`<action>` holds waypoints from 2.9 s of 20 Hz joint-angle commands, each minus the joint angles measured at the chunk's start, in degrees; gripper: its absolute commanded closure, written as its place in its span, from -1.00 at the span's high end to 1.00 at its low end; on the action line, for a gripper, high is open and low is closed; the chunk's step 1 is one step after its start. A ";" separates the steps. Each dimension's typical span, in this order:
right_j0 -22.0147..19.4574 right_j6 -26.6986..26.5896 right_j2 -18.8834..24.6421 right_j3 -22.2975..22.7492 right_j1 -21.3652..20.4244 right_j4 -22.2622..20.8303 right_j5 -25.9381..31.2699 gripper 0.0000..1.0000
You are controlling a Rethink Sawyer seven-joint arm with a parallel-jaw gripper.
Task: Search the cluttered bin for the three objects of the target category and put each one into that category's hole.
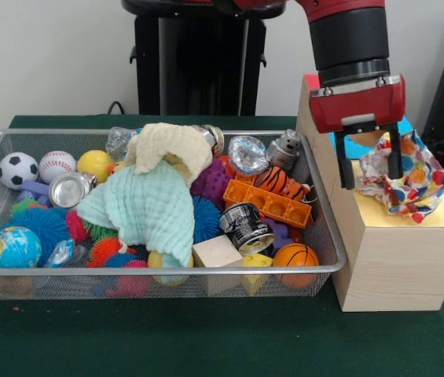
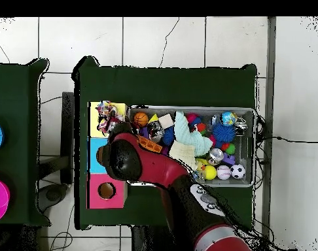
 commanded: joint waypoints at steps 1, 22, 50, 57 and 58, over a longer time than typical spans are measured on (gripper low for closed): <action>-1.22 12.35 -2.30 1.11 -2.36 1.66 3.12 1.00; -5.43 16.42 5.56 5.31 -4.82 4.43 7.86 1.00; -11.18 23.89 19.51 13.57 -5.65 11.89 10.13 1.00; -10.19 24.52 18.89 13.53 -5.89 13.37 14.15 -1.00; -10.40 24.65 19.24 13.59 -5.74 13.23 13.87 -1.00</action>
